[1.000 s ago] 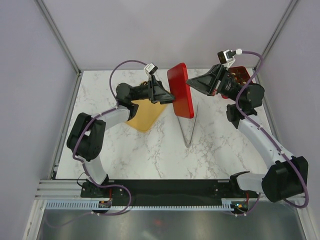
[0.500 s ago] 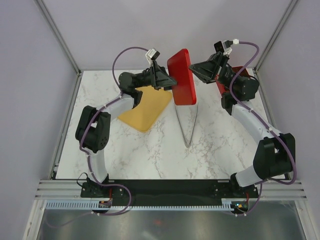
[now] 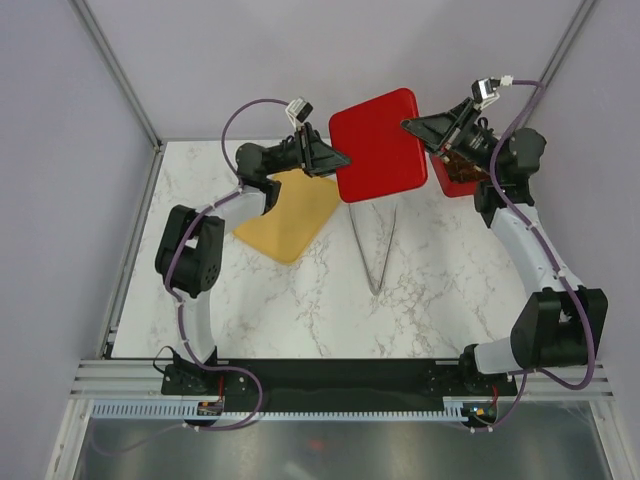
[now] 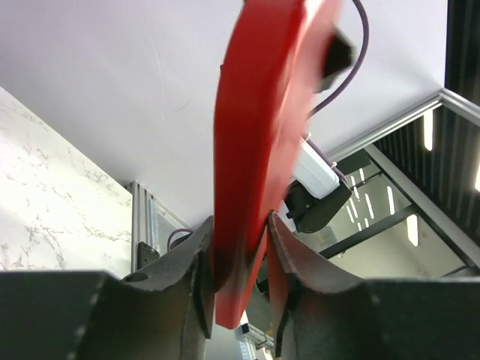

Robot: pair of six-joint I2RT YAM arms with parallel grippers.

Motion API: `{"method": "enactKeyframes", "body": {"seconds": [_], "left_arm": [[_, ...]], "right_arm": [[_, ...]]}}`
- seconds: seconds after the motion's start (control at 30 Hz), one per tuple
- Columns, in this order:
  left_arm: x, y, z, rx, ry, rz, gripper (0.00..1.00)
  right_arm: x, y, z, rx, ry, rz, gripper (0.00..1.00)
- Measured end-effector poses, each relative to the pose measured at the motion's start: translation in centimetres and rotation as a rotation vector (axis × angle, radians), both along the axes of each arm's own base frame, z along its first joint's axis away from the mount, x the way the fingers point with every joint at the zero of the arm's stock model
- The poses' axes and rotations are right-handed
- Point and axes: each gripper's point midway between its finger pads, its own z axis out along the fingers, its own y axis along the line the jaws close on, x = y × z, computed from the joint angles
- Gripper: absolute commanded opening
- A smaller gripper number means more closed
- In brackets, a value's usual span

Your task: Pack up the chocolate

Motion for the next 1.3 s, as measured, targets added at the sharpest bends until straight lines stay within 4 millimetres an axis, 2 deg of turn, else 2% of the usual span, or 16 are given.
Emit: {"method": "enactKeyframes", "body": {"seconds": [0.13,0.23,0.33,0.57,0.73,0.8,0.87,0.9,0.93,0.97,1.03,1.07,1.2,1.3], "left_arm": [[0.5,-0.1,-1.0,0.008,0.051,0.000,0.26],[0.6,0.0,-1.5,0.012,0.077,-0.001,0.21],[0.8,0.3,-2.4,0.023,0.108,0.005,0.17],[1.8,0.9,-6.0,0.064,0.196,0.018,0.14],[2.0,1.0,-7.2,0.087,0.212,0.003,0.13],[1.9,1.0,-7.6,0.096,0.216,-0.005,0.13],[2.0,1.1,-8.0,0.101,0.222,-0.009,0.27],[2.1,1.1,-8.1,0.101,0.225,-0.007,0.36],[2.2,1.2,-8.1,0.099,0.227,-0.001,0.51],[2.5,1.3,-8.0,0.093,0.231,0.011,0.58],[3.2,1.8,-7.9,0.082,0.241,0.036,0.68],[3.7,2.2,-7.8,0.076,0.245,0.052,0.70],[5.7,4.5,-8.7,0.057,0.296,0.139,0.73],[6.9,6.6,-10.0,0.055,0.341,0.201,0.75]], "right_arm": [[3.1,-0.5,-5.6,-0.208,0.095,-0.121,0.43],[3.5,-0.7,-9.5,-0.315,0.168,-0.137,0.43],[3.7,-1.1,-12.4,-0.396,0.213,-0.157,0.43],[2.0,-1.2,-18.1,-0.491,0.317,-0.143,0.43],[0.6,-0.9,-21.2,-0.470,0.360,-0.098,0.43],[0.1,-0.7,-21.8,-0.451,0.360,-0.083,0.35],[-0.1,-0.6,-21.9,-0.440,0.354,-0.075,0.16],[-0.1,-0.6,-21.8,-0.437,0.347,-0.074,0.11],[-0.2,-0.6,-21.7,-0.434,0.342,-0.071,0.07],[-0.2,-0.5,-21.6,-0.433,0.330,-0.066,0.00],[-0.1,-0.6,-21.4,-0.431,0.327,-0.069,0.00],[0.0,-0.7,-21.2,-0.429,0.325,-0.073,0.00],[0.7,-1.2,-18.3,-0.386,0.282,-0.078,0.00],[2.5,-3.4,-16.1,-0.365,0.253,-0.147,0.00]]}}
